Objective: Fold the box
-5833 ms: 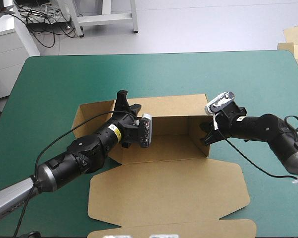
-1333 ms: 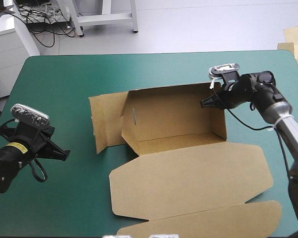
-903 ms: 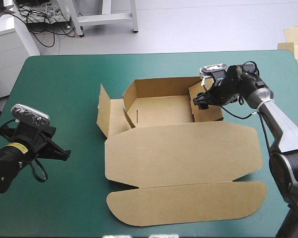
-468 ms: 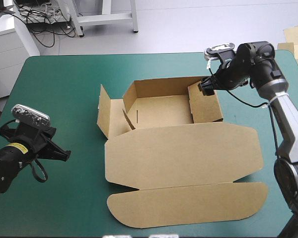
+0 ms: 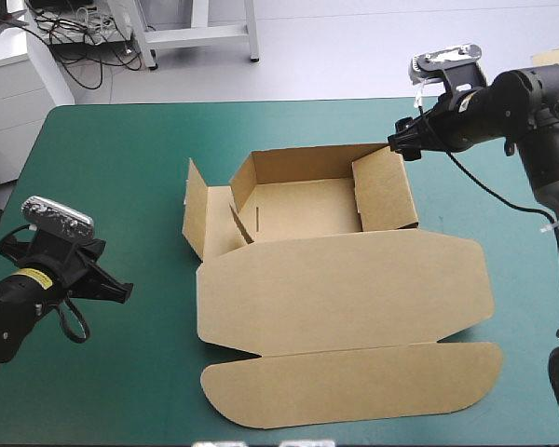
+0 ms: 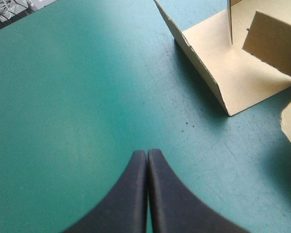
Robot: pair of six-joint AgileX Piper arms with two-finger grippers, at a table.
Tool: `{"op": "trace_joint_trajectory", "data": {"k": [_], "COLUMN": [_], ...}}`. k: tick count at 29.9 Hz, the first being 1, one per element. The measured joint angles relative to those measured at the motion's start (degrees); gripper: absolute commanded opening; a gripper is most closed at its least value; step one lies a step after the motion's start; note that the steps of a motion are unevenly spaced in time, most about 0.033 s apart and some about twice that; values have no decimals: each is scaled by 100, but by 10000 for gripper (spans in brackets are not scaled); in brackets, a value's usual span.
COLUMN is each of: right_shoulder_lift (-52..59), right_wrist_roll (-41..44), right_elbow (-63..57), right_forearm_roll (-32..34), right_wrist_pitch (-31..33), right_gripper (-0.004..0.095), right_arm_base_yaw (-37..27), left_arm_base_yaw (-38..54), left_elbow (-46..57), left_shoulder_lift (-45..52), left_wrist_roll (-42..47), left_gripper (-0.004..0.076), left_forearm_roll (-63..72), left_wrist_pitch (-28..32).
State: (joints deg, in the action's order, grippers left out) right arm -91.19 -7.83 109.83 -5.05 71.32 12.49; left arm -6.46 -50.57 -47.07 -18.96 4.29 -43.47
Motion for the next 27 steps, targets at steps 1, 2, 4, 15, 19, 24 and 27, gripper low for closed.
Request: {"op": "trace_joint_trajectory", "data": {"k": [1, 2, 4, 15, 19, 24, 27], "right_shoulder_lift": [0, -16, -113, -1384, -1862, -2351, -2499], "right_wrist_roll": [2, 2, 38, 154, 215, 303, 321], "right_elbow": [0, -6, -10, -19, -23, -23, -29], "right_forearm_roll": [0, 0, 0, 55, 56, 61, 61], "right_wrist_pitch": [0, 0, 0, 0, -5, -29, -96], "right_gripper": [792, 792, 792, 791, 791, 790, 712], "right_arm_base_yaw": [0, 0, 0, 0, 0, 0, 0], "left_arm_base_yaw": [0, 0, 0, 0, 0, 0, 0], "left_elbow": [0, 0, 0, 0, 0, 0, 0], "left_shoulder_lift": [0, 0, 0, 0, 0, 0, 0], "left_wrist_roll": [0, 0, 0, 0, 0, 0, 0], "left_gripper": [-10, -10, -10, -10, -10, -10, -10], "left_forearm_roll": [0, 0, 0, 11, 21, 21, 24], "left_wrist_pitch": [0, 0, 0, -103, -232, -323, -343]}}
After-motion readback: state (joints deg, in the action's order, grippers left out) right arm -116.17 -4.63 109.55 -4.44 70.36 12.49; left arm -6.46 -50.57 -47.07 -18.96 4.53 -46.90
